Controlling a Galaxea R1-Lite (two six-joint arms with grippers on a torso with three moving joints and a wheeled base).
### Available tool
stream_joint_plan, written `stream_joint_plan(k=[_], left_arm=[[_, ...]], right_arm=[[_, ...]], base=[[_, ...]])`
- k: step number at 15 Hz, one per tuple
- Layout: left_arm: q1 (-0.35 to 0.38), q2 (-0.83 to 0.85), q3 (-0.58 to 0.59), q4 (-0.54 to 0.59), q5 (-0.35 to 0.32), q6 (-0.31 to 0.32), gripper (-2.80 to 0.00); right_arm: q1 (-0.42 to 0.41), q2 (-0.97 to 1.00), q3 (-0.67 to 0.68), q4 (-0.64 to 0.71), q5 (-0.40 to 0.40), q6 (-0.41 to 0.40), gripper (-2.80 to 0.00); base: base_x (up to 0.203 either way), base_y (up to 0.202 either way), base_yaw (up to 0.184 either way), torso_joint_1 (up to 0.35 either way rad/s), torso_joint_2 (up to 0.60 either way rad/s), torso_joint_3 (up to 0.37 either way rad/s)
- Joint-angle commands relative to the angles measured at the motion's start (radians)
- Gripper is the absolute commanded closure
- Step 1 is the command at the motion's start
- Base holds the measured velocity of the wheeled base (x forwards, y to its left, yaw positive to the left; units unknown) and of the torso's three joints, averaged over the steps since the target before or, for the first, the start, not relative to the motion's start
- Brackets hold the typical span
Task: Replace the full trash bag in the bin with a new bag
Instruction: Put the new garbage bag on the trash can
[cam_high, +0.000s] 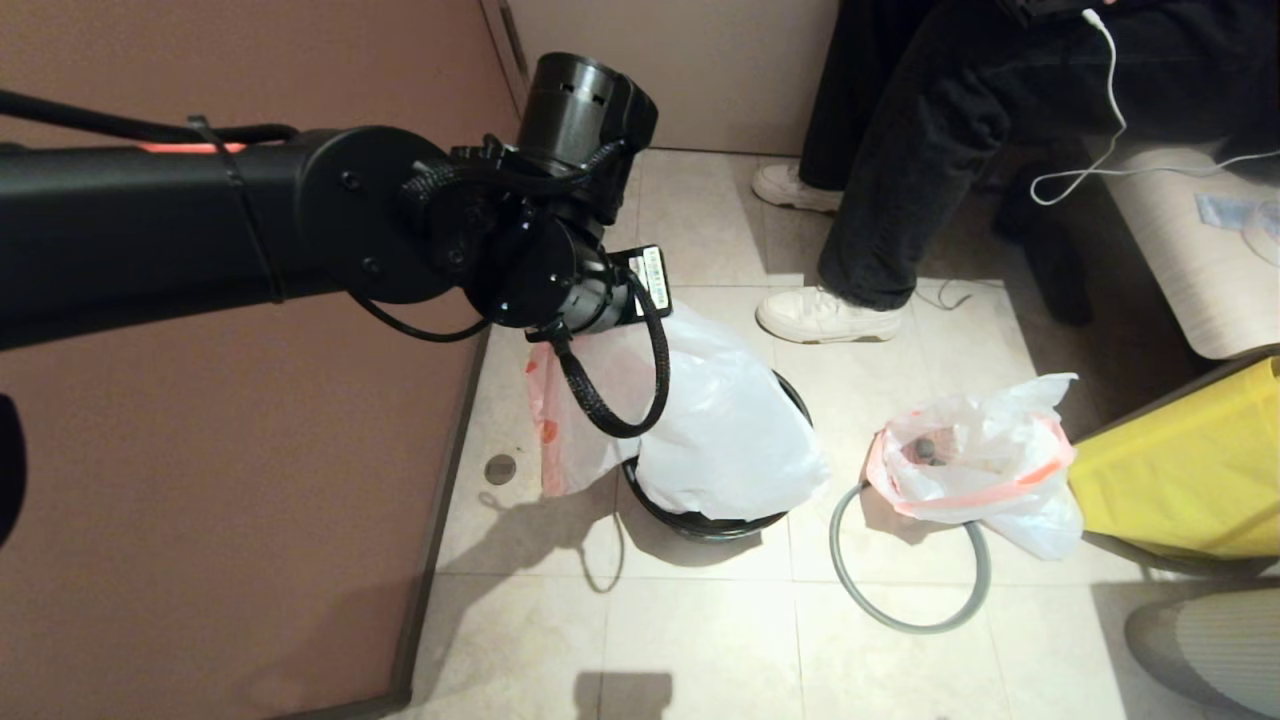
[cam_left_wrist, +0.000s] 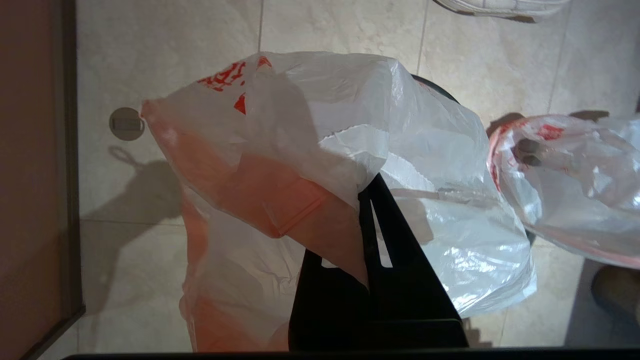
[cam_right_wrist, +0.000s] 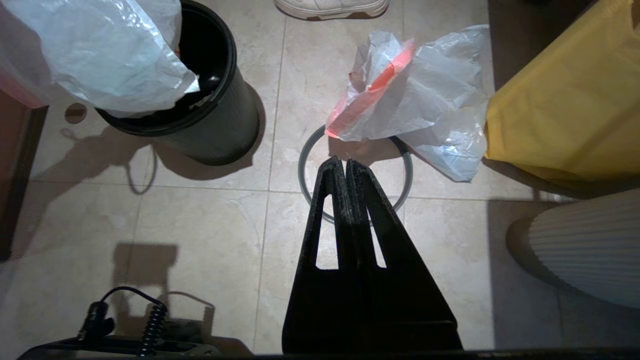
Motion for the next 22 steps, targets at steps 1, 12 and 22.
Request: stream_joint_plan(k=[1,12,22], left_arm=[[0.003,0.040,-0.016,-0.004,0.028,-0.003,0.00],[0.004,0.121,-0.081,-0.155,0.116,0.098,0.00],[0.010,0.152,-0.081,-0.207,0.111,0.088,0.00]], right_arm=[[0.007,0.251,-0.090,-0.007,0.018,0.010,0.00],[0.225,1.560,-0.679,-0.362,0.202,0.159,0.00],[0.368,1.864,-0.960,-0.466,0.233,0.278,0.00]], base=[[0.000,0.000,0.000,0.000,0.00,0.000],[0.000,0.000,0.000,0.000,0.00,0.000],[0.000,0.000,0.000,0.000,0.00,0.000]])
